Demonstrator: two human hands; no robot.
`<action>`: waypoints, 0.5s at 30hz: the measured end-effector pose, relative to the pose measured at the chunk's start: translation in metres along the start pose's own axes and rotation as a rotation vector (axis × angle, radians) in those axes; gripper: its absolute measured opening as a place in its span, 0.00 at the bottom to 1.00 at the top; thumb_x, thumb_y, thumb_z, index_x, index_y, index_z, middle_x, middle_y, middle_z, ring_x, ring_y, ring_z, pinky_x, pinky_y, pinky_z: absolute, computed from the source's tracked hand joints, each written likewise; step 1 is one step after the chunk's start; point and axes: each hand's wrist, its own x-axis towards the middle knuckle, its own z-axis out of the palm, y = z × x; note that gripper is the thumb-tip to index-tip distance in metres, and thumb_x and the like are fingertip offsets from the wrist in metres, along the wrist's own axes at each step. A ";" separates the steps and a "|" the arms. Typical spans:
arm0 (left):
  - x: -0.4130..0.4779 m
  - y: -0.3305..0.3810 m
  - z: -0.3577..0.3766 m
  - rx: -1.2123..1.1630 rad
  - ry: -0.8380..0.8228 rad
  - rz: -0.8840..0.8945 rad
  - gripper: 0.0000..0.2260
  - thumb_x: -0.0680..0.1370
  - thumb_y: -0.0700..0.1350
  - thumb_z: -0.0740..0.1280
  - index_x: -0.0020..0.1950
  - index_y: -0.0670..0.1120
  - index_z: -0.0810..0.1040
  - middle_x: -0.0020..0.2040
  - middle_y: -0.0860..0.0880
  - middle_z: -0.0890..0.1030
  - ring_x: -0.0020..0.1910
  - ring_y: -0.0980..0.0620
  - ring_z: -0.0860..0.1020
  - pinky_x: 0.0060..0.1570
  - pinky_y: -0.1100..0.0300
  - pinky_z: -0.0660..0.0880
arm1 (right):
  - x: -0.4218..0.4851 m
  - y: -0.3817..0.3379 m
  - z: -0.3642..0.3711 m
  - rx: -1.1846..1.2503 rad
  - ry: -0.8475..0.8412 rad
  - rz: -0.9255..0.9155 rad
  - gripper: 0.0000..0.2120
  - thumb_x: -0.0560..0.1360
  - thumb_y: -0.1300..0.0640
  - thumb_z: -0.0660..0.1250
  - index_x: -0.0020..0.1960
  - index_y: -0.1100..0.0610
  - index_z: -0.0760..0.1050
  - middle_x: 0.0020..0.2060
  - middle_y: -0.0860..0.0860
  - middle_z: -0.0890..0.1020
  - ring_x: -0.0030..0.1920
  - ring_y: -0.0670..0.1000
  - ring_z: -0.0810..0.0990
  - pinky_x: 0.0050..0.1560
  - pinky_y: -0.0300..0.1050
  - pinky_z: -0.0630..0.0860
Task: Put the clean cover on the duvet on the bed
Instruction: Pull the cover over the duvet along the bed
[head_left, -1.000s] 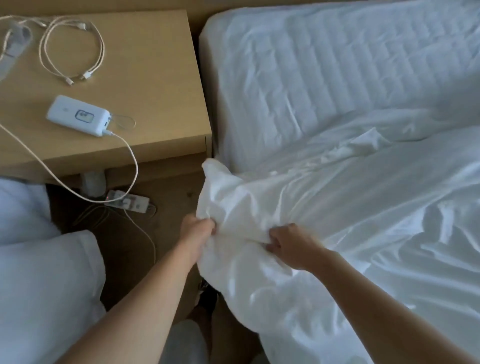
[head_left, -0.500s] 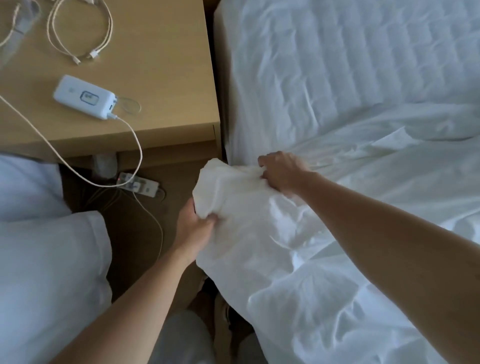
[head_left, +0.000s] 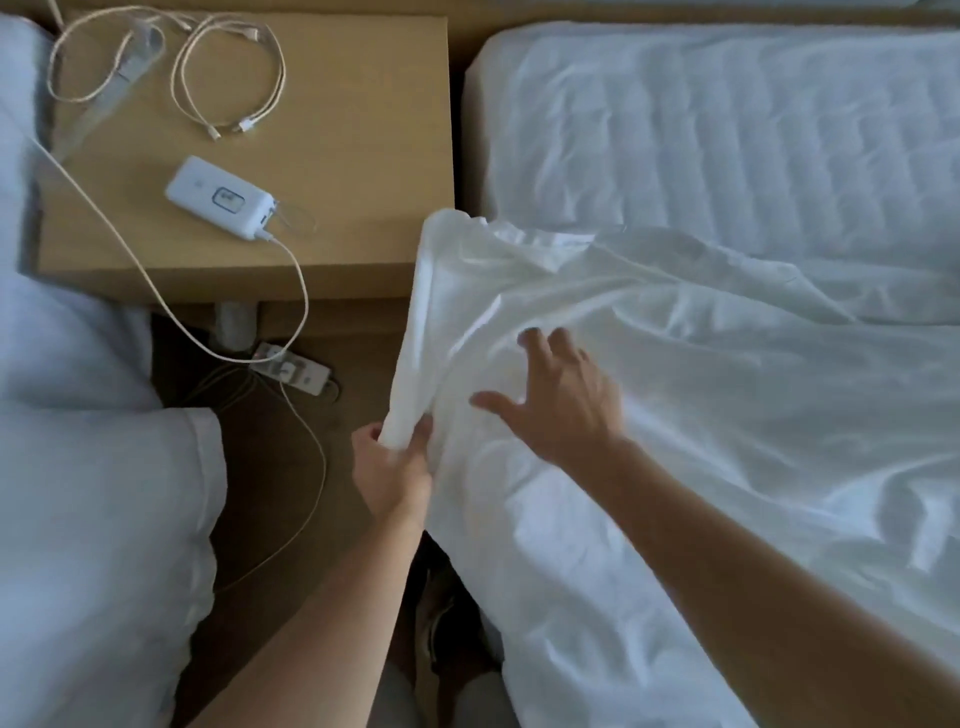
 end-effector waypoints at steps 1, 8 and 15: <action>-0.005 -0.013 -0.009 0.002 -0.021 0.020 0.23 0.68 0.61 0.78 0.53 0.54 0.72 0.47 0.56 0.79 0.44 0.52 0.80 0.41 0.55 0.79 | -0.026 -0.003 0.013 -0.049 -0.030 -0.058 0.30 0.73 0.32 0.67 0.59 0.56 0.72 0.48 0.56 0.80 0.45 0.60 0.82 0.37 0.49 0.73; -0.054 -0.082 -0.051 -0.095 -0.129 -0.150 0.27 0.65 0.71 0.75 0.56 0.56 0.79 0.46 0.56 0.85 0.44 0.55 0.84 0.38 0.60 0.81 | -0.100 0.015 0.035 0.178 0.088 -0.220 0.20 0.72 0.51 0.77 0.35 0.59 0.69 0.22 0.52 0.73 0.19 0.57 0.68 0.23 0.39 0.59; -0.038 -0.070 -0.061 -0.549 -0.594 -0.371 0.25 0.84 0.61 0.54 0.71 0.49 0.77 0.67 0.43 0.80 0.67 0.41 0.78 0.71 0.41 0.69 | -0.140 0.017 0.031 0.126 0.114 -0.188 0.19 0.75 0.47 0.72 0.37 0.58 0.68 0.23 0.49 0.72 0.21 0.50 0.64 0.20 0.41 0.62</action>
